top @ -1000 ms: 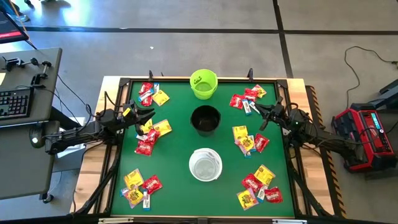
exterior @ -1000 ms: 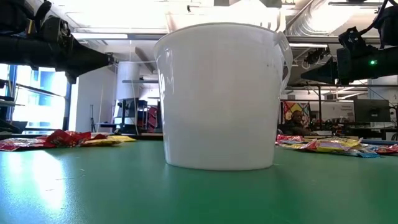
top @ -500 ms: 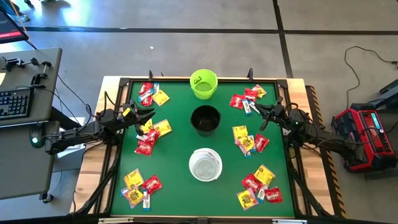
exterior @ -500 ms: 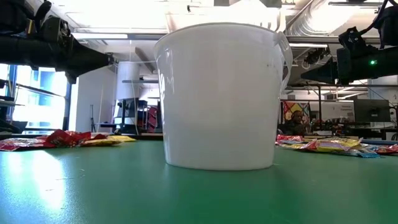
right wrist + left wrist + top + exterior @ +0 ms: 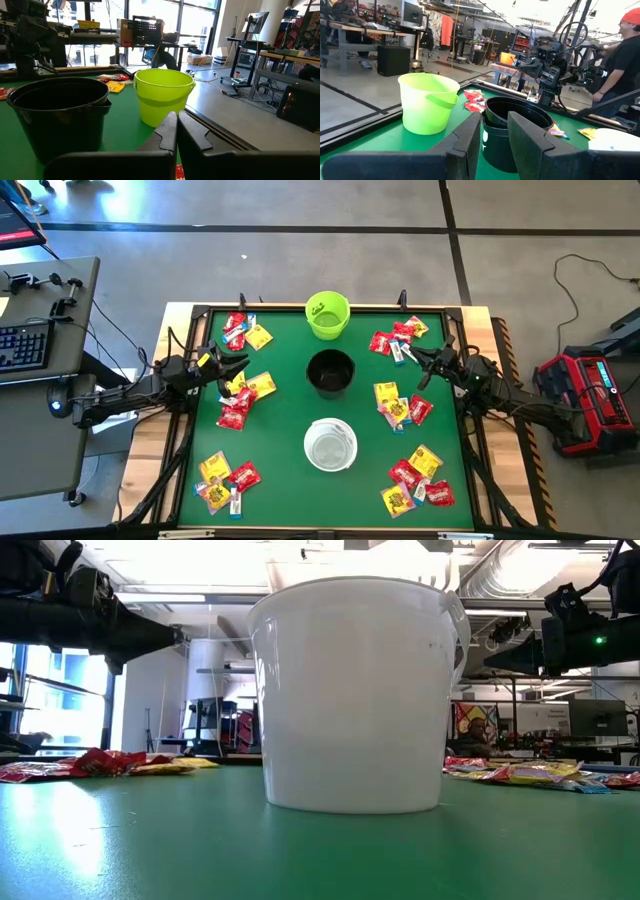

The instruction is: Sort candy by brand, put in halloween buckets

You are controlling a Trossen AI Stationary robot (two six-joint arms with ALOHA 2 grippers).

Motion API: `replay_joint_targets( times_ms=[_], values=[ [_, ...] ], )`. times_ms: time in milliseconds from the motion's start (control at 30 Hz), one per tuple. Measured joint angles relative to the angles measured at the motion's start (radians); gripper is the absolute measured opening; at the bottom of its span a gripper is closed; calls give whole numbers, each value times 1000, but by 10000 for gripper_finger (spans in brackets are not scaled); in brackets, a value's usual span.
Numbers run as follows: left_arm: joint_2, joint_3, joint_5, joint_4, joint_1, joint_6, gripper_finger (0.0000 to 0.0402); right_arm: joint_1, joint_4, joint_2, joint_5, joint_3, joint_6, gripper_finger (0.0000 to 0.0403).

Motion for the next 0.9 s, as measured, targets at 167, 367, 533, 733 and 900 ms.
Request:
replay_joint_targets(
  times_ms=[167,367,533,733,900],
  values=[
    [0,0,0,0,0,0,89,-1,4,0,31,0,0,0],
    [0,0,0,0,0,0,89,-6,12,0,87,0,-35,0],
    [0,0,0,0,0,0,89,-6,12,0,85,0,-104,0],
    [0,0,0,0,0,0,89,-6,14,0,83,0,-76,0],
    [0,0,0,0,0,0,89,-6,15,0,82,0,47,0]
  ],
)
